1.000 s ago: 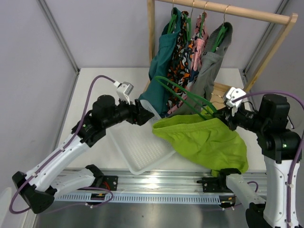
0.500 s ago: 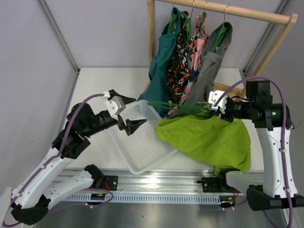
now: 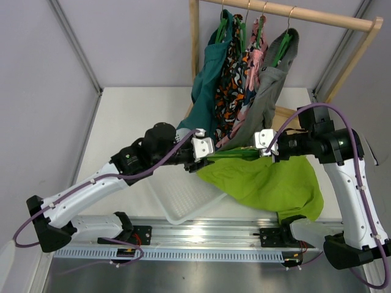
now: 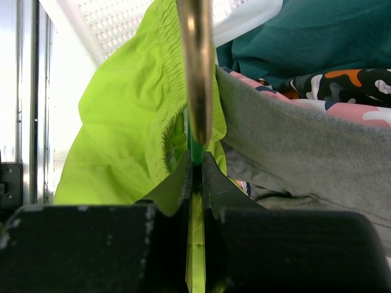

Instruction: Remove the shorts from the hanger

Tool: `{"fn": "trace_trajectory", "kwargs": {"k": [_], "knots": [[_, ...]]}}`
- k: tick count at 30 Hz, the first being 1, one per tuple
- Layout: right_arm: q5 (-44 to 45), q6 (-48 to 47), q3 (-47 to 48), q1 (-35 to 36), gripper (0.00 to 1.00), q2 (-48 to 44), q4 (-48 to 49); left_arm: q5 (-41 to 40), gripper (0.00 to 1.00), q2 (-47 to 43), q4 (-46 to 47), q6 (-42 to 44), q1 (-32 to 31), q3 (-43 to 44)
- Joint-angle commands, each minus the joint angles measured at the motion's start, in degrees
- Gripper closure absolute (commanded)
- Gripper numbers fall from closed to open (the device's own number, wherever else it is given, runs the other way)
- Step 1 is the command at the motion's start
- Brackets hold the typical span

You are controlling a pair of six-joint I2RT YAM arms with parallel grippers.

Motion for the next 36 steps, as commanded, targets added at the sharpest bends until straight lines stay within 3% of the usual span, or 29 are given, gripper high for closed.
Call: {"fn": "trace_trajectory", "kwargs": {"k": [1, 3, 5, 8, 10, 11, 12, 14, 18, 22, 27, 36], "knots": [[-2.22, -1.24, 1.92, 0.34, 1.0, -0.15, -2.51, -1.25, 0.53, 0.39, -0.55, 3.11, -1.61, 3.12], [-2.57, -1.15, 1.04, 0.34, 1.0, -0.85, -2.6, -2.74, 0.66, 0.66, -1.25, 3.19, -1.79, 2.85], [-2.83, -0.54, 0.08, 0.34, 1.0, -1.56, -2.34, -5.9, 0.97, 0.92, -1.86, 2.58, -1.88, 2.85], [-3.88, 3.83, -2.21, -0.45, 1.0, -3.31, -0.06, -9.77, 1.0, 0.92, -3.27, -0.57, -1.79, 2.76], [-5.11, 10.85, -4.23, -3.6, 0.92, -4.89, 6.51, -10.83, 1.0, 0.14, -2.75, -6.0, -1.7, 2.06], [-5.81, 23.68, -5.02, -5.27, 0.85, -5.42, 9.93, -10.92, 1.0, -0.3, -2.13, -8.12, -1.61, 1.71], [-7.74, 29.99, -7.2, -7.37, 0.68, -5.95, 17.01, -10.58, 1.0, -0.66, -1.52, -10.41, -1.53, 0.58], [-10.99, 41.49, -9.15, -14.4, 0.48, -7.7, 20.76, -9.26, 1.0, -1.53, 0.15, -18.14, -1.17, -0.22], [-10.32, 56.37, -12.93, -22.68, 0.17, -11.92, 29.63, -7.85, 1.0, -1.98, 0.77, -29.04, -1.09, -2.85], [-1.11, 57.21, -12.67, -24.8, 0.13, -14.48, 25.71, -8.03, 1.0, -3.47, 1.65, -38.62, -1.09, -4.79], [4.02, 56.94, -15.56, -24.89, 0.14, -14.57, 17.97, -6.18, 1.0, -5.4, 6.73, -44.79, -1.0, -5.94], [9.1, 63.44, -25.23, -25.15, 0.21, -14.22, 23.22, -3.37, 1.0, -6.55, 9.3, -46.9, -1.0, -4.53]]}}
